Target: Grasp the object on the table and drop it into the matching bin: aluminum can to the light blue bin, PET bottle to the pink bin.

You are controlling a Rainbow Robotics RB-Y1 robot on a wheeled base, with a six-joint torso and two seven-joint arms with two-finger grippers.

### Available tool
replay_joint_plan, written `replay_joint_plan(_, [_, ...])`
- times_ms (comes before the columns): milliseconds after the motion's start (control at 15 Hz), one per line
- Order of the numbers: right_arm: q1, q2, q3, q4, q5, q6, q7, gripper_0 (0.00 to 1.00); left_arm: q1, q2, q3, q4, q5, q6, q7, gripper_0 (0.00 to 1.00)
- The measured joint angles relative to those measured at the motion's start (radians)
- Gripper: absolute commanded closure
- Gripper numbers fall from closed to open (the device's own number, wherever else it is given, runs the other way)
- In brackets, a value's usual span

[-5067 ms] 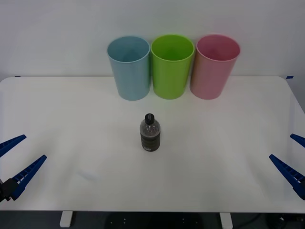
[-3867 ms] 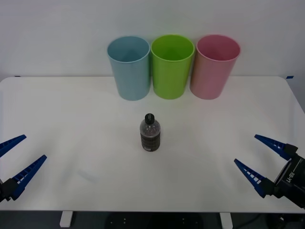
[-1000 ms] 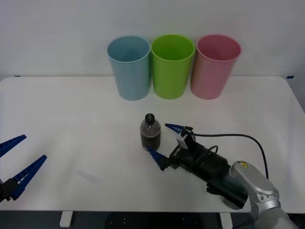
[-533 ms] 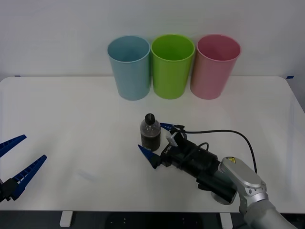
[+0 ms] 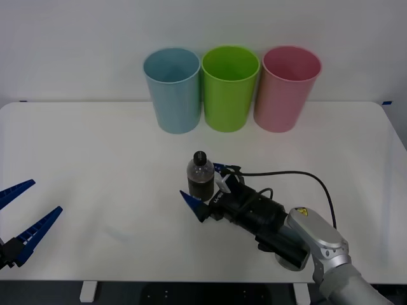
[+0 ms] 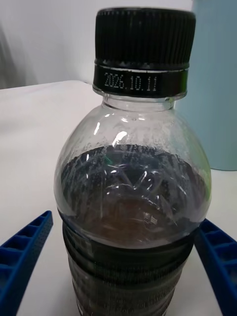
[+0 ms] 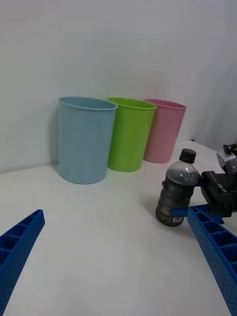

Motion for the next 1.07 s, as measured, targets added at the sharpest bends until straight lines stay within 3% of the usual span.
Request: replay_joint_plan(1067, [0.018,-0.042,-0.037,-0.058,-0.011,-0.025,-0.025,1.0,0.0,0.0,0.0,0.0,0.0,0.0,0.0,0.0])
